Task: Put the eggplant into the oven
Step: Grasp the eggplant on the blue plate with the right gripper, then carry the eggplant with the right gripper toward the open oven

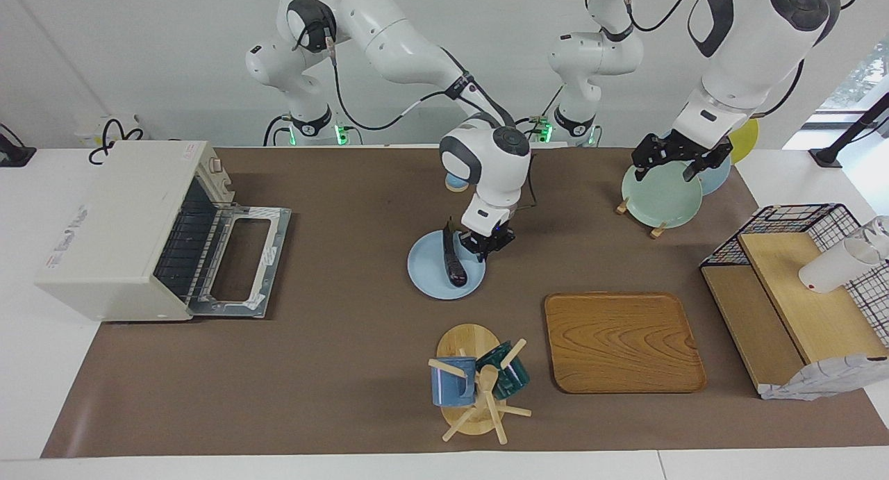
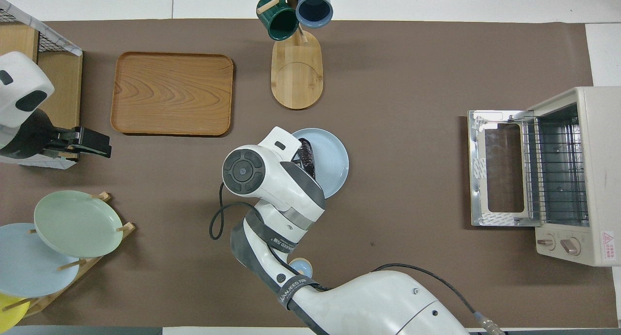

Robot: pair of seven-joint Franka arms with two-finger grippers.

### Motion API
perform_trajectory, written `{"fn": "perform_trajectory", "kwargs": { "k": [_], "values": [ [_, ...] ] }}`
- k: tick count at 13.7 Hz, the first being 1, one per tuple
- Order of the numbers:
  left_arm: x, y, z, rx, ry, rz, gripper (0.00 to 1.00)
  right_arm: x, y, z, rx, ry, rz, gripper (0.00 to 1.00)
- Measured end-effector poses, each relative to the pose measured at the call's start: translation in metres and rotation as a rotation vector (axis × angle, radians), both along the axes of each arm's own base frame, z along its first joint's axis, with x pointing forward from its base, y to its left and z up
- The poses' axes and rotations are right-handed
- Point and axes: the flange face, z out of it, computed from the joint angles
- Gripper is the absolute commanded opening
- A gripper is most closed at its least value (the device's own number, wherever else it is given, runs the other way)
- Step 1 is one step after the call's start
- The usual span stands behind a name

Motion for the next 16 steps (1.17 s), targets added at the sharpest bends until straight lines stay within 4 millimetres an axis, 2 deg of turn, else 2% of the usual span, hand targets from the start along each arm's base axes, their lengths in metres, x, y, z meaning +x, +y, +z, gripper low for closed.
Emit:
{"fn": "perform_trajectory", "kwargs": {
  "k": [1,3,6,8,11,13,14,16],
  "values": [
    [-0.001,-0.001,0.005,0.000,0.000,-0.001,1.00,0.000,-0.007,0.006,-0.044,0.006,0.001,0.00],
    [0.000,-0.001,0.008,-0.001,-0.005,-0.003,1.00,0.005,-0.033,0.023,-0.122,0.041,-0.040,0.00],
    [0.002,-0.002,0.008,-0.001,-0.009,-0.003,1.00,0.021,-0.097,0.047,-0.200,0.067,-0.113,0.00],
    [0.002,-0.002,0.007,-0.001,-0.007,-0.003,1.00,0.029,-0.158,0.060,-0.224,0.096,-0.116,0.00],
    [0.003,-0.002,0.006,-0.001,-0.007,-0.003,1.00,0.039,-0.279,0.096,-0.204,0.168,-0.060,0.00],
    [0.003,-0.002,0.006,-0.001,-0.007,-0.003,1.00,0.035,-0.353,0.113,-0.183,0.206,-0.048,0.00],
    [0.003,-0.001,0.006,-0.001,-0.007,-0.002,1.00,0.031,-0.380,0.114,-0.177,0.226,-0.051,0.00],
    [0.003,-0.001,0.007,-0.001,-0.007,-0.001,1.00,0.027,-0.419,0.105,-0.170,0.268,-0.056,0.00]
  ]
}}
